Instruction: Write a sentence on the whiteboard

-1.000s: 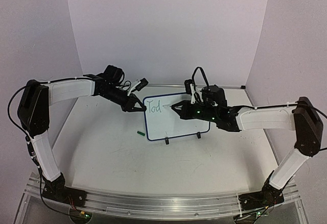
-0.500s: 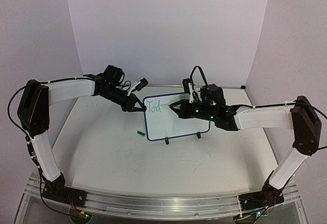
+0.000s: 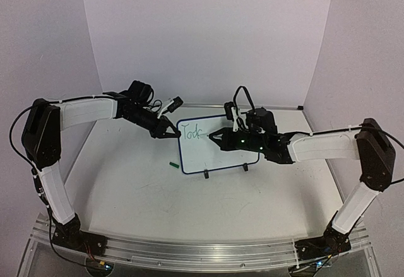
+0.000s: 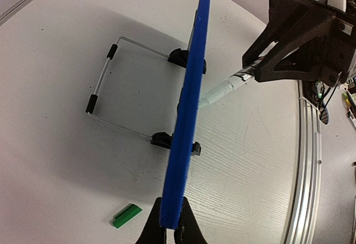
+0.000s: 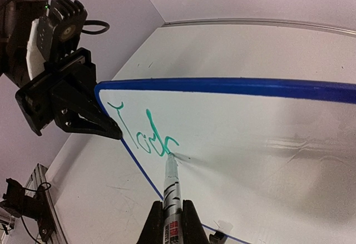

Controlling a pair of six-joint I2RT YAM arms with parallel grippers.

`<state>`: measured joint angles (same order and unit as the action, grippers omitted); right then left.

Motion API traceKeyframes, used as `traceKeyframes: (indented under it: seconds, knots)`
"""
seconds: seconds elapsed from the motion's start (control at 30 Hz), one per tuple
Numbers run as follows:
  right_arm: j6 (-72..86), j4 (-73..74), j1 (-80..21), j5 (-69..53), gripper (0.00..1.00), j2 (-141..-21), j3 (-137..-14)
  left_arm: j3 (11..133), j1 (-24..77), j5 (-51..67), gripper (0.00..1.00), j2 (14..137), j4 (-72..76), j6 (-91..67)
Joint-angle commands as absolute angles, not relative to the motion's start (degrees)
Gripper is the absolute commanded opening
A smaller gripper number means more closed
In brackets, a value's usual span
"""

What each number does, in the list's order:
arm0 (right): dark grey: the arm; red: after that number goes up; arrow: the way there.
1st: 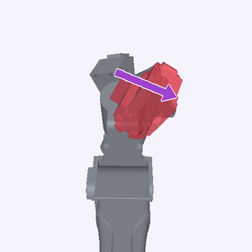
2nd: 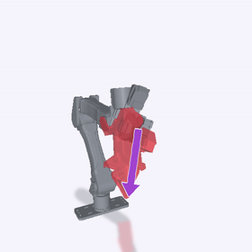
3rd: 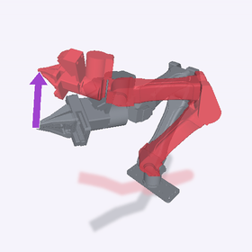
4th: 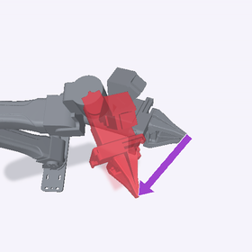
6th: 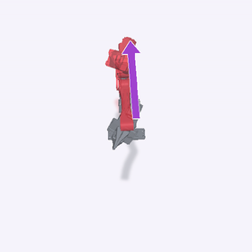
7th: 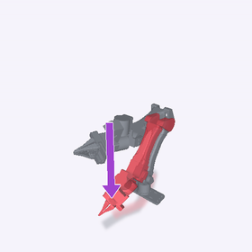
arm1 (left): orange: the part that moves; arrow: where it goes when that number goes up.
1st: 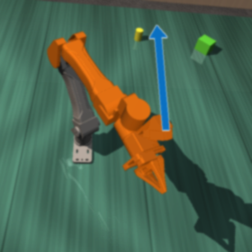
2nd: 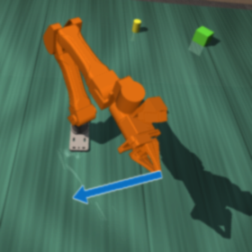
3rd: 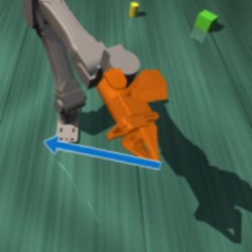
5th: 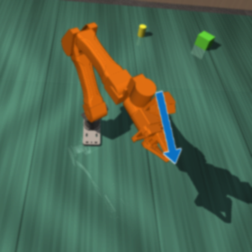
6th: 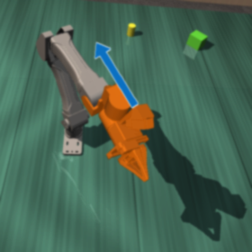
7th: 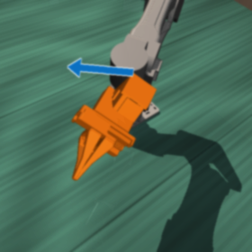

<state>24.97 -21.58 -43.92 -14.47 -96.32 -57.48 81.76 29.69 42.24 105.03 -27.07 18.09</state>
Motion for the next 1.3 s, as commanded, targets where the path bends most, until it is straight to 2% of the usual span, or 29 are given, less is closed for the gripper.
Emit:
traceKeyframes:
  seconds: [0.0,0.5,1.27]
  knots:
    - [24.62,-22.18,-43.58,-10.67,0.00,-94.08,-57.44,82.96,30.49,39.58,0.00,103.80,-28.70,20.00]
    - [23.67,-22.05,-43.57,-9.16,0.00,-91.80,-59.30,82.97,30.50,39.55,0.00,103.90,-28.79,19.99]
    - [25.20,-21.36,-43.60,-12.01,0.00,-95.44,-56.61,83.03,30.50,39.55,0.00,103.71,-28.78,20.00]
